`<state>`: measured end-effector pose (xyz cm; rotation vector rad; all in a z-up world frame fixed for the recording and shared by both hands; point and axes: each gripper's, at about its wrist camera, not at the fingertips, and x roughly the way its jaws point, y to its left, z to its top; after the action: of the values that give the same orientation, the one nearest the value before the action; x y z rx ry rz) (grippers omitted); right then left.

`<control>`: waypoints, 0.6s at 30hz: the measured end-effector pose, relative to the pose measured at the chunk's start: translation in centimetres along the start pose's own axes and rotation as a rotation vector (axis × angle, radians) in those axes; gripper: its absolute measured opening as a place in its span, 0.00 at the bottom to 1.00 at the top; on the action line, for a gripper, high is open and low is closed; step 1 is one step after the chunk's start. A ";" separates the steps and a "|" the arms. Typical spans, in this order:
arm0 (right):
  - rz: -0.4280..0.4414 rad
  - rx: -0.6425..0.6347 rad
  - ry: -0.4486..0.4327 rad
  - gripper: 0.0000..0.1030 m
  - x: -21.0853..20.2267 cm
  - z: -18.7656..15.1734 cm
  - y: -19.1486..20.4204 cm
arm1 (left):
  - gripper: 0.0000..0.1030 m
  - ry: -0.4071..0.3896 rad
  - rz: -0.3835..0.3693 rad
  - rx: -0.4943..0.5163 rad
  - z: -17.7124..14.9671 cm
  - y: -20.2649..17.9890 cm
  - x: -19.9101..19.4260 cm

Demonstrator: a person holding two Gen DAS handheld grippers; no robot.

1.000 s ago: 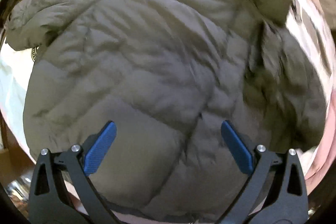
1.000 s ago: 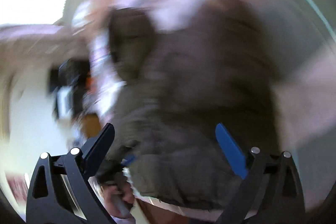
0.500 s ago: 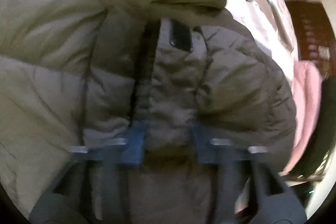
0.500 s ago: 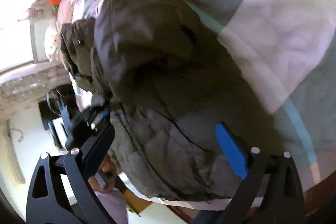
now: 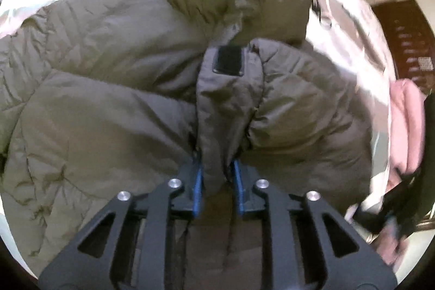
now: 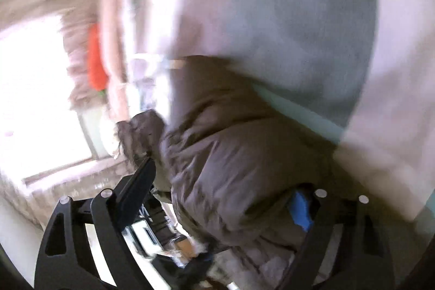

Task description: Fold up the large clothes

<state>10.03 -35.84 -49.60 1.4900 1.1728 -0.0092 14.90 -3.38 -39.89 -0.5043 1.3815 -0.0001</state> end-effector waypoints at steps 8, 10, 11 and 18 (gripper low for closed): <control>-0.456 -0.382 0.186 0.86 -0.1 -8.2 3.4 | 0.75 0.000 -0.008 -0.112 -2.7 3.7 -2.0; -0.460 -0.336 0.161 0.86 -0.7 -8.9 2.4 | 0.79 -0.077 0.031 -0.193 -3.2 8.1 -5.7; -0.458 -0.310 0.148 0.86 -0.8 -9.4 1.7 | 0.83 -0.099 0.043 -0.216 -3.2 9.8 -6.8; -0.505 -0.378 0.164 0.86 3.9 -12.3 0.7 | 0.98 -0.287 -0.002 -0.821 -5.7 35.9 -15.1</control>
<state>5.28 -24.05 -47.46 0.8522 1.5618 -0.0081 -3.95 31.16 -38.59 -1.1366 1.0554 0.6354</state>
